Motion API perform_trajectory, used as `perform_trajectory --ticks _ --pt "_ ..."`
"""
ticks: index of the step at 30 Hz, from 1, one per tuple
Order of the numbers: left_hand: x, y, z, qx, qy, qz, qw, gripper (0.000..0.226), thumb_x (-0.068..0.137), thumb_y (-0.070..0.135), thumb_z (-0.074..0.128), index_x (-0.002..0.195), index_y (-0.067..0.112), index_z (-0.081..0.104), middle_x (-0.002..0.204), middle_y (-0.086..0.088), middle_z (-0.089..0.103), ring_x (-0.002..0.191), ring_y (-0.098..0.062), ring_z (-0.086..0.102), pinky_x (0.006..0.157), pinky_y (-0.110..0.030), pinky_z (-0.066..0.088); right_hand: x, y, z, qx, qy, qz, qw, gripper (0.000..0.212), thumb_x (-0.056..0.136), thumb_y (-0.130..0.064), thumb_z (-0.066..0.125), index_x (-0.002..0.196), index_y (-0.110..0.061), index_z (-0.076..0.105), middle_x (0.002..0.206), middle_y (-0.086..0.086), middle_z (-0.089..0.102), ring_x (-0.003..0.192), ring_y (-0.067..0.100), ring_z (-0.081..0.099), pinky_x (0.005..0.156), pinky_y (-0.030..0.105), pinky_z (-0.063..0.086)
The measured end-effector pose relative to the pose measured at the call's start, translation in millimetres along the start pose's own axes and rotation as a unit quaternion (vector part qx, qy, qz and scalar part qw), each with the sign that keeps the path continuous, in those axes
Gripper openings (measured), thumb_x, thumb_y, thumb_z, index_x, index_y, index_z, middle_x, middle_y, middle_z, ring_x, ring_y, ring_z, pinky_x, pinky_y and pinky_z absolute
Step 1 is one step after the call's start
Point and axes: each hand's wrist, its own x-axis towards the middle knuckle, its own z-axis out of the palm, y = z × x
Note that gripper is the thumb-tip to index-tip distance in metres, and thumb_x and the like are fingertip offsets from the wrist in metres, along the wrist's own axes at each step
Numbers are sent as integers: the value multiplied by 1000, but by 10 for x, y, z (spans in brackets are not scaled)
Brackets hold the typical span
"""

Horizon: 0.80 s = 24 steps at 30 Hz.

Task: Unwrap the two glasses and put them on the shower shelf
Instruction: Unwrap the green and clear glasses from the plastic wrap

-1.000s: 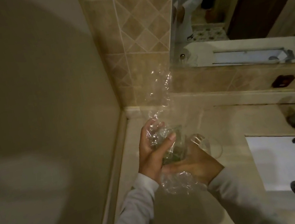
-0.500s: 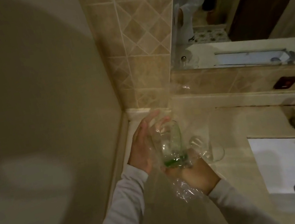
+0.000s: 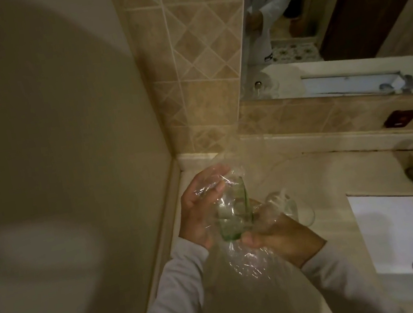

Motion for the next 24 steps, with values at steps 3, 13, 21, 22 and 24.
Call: perform_trajectory --ticks 3,13,21,22,24 --pt "-29 38 81 26 -3 28 999 44 84 34 71 120 9 67 128 -15 68 122 -31 63 98 -38 53 51 -25 104 -18 47 -3 999 48 74 -12 86 118 -1 69 108 8 79 101 23 76 83 31 59" --pt "-50 102 88 -9 41 -18 999 50 100 48 44 123 11 68 126 -13 70 117 -30 66 90 -41 58 -5 -112 175 -69 17 -73 995 59 67 6 92 118 -15 72 112 14 77 108 35 73 89 42 61" --pt "-24 91 66 -47 38 -81 995 60 91 55 56 125 7 65 139 -21 57 131 -42 50 114 -69 26 74 -23 222 -78 60 -58 993 56 46 -57 98 96 -36 82 96 6 81 97 31 77 90 50 60" --pt "-28 108 78 -57 38 -109 992 69 86 59 62 131 7 61 142 -23 53 133 -44 47 114 -70 25 75 -28 225 -88 65 -62 992 49 49 -60 96 92 -40 83 90 2 82 91 28 77 88 47 60" --pt "-45 110 82 -93 27 -129 987 80 75 62 74 134 9 60 139 -25 54 131 -50 48 110 -71 31 72 -33 213 -72 82 -52 993 18 69 -38 88 85 -42 83 76 -8 79 76 17 74 77 33 59"
